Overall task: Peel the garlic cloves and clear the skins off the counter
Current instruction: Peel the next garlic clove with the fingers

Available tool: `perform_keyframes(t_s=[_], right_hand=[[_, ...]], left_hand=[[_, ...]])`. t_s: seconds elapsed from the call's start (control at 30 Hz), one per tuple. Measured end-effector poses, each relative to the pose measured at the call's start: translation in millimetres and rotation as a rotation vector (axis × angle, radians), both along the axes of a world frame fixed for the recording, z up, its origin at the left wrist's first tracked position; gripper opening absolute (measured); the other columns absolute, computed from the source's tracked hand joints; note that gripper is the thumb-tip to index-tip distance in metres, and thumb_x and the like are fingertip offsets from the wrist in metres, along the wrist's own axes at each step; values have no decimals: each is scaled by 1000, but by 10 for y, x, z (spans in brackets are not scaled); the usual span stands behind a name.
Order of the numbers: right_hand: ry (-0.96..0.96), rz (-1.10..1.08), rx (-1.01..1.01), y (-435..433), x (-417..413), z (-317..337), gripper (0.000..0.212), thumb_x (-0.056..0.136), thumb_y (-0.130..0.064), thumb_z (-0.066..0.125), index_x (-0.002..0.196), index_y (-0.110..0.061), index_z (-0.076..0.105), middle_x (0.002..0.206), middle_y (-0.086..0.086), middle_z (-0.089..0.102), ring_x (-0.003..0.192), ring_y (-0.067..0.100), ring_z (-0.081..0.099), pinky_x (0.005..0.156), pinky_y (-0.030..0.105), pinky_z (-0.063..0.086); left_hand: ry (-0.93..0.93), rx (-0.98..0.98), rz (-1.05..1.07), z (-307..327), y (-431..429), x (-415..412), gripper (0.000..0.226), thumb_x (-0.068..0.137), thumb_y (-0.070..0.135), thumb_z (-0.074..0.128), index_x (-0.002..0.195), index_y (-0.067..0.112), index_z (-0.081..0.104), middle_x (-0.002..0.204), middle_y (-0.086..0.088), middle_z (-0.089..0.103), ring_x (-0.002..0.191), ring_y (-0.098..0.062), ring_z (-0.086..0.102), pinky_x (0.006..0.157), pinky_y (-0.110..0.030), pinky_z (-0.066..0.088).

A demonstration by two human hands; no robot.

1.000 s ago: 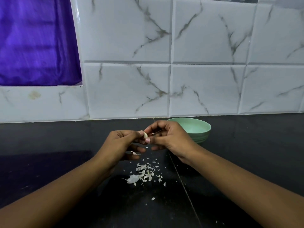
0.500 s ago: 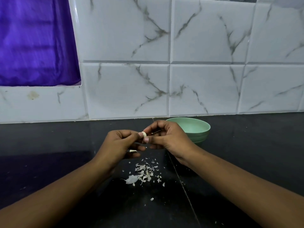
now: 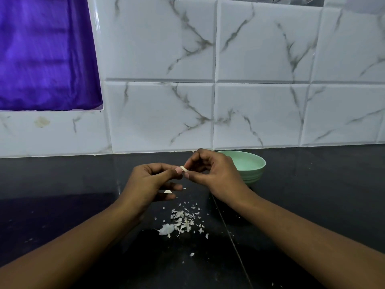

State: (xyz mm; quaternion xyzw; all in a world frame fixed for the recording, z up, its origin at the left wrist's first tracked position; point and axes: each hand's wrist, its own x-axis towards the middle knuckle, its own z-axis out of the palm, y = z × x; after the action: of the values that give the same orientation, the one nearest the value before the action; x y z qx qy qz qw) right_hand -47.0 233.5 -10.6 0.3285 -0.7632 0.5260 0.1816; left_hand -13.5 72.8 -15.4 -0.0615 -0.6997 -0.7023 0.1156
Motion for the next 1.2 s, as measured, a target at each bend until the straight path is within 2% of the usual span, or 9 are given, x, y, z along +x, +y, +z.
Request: perform_keyframes(t_s=[0.13, 0.27, 0.4, 0.6, 0.83, 0.97, 1.07, 1.2], right_hand=[[88, -18, 45, 7, 9, 20, 18, 73, -6, 79, 78, -15, 65, 77, 0, 69, 74, 7, 64, 71, 13, 49], [125, -22, 65, -3, 13, 17, 20, 71, -5, 80, 79, -17, 67, 78, -5, 68, 74, 4, 64, 70, 11, 48], [111, -1, 54, -8, 22, 14, 19, 71, -3, 80, 79, -16, 68, 77, -7, 69, 74, 4, 65, 71, 13, 49], [23, 41, 11, -18, 18, 2, 35, 68, -2, 82, 86, -22, 58, 78, -6, 66, 75, 4, 63, 75, 23, 54], [-19, 72, -20, -23, 30, 12, 33, 68, -4, 82, 88, -18, 59, 79, -5, 66, 74, 4, 62, 75, 21, 53], [32, 37, 1, -4, 26, 22, 31, 71, -2, 80, 90, -16, 60, 78, -6, 66, 74, 4, 62, 73, 19, 52], [69, 13, 34, -15, 50, 21, 29, 73, -4, 79, 90, -17, 60, 78, -7, 65, 72, 1, 61, 68, 19, 53], [92, 17, 56, -35, 64, 11, 28, 74, -3, 78, 90, -17, 60, 78, -7, 64, 72, 3, 60, 71, 27, 56]], left_hand=[[-11, 16, -50, 4, 18, 21, 14, 69, 22, 70, 78, 12, 73, 75, -6, 73, 60, -12, 67, 57, -28, 55], [-18, 4, -24, 15, 4, 19, 7, 81, 12, 66, 77, 10, 72, 75, -7, 73, 55, -12, 66, 54, -27, 55], [-28, -7, 25, 20, 4, 14, 14, 87, 5, 60, 77, 7, 69, 71, -7, 72, 51, -12, 64, 53, -27, 54], [-40, 3, 45, 19, 15, 4, 15, 88, 2, 56, 81, 2, 69, 68, -8, 72, 49, -13, 64, 52, -26, 54], [-22, 1, 48, 23, 13, 11, 17, 90, 1, 54, 80, 1, 69, 71, -10, 71, 48, -13, 63, 50, -25, 53], [-25, 5, 4, 44, 1, 16, 15, 89, 6, 57, 83, 4, 71, 78, -10, 73, 53, -15, 66, 53, -27, 55], [-5, -24, 13, 50, 7, 36, 13, 87, 8, 61, 78, 5, 71, 73, -8, 73, 51, -16, 65, 53, -27, 55], [14, -52, 49, 50, 10, 45, 19, 87, 1, 59, 73, 5, 71, 70, -10, 72, 50, -16, 65, 52, -28, 55]])
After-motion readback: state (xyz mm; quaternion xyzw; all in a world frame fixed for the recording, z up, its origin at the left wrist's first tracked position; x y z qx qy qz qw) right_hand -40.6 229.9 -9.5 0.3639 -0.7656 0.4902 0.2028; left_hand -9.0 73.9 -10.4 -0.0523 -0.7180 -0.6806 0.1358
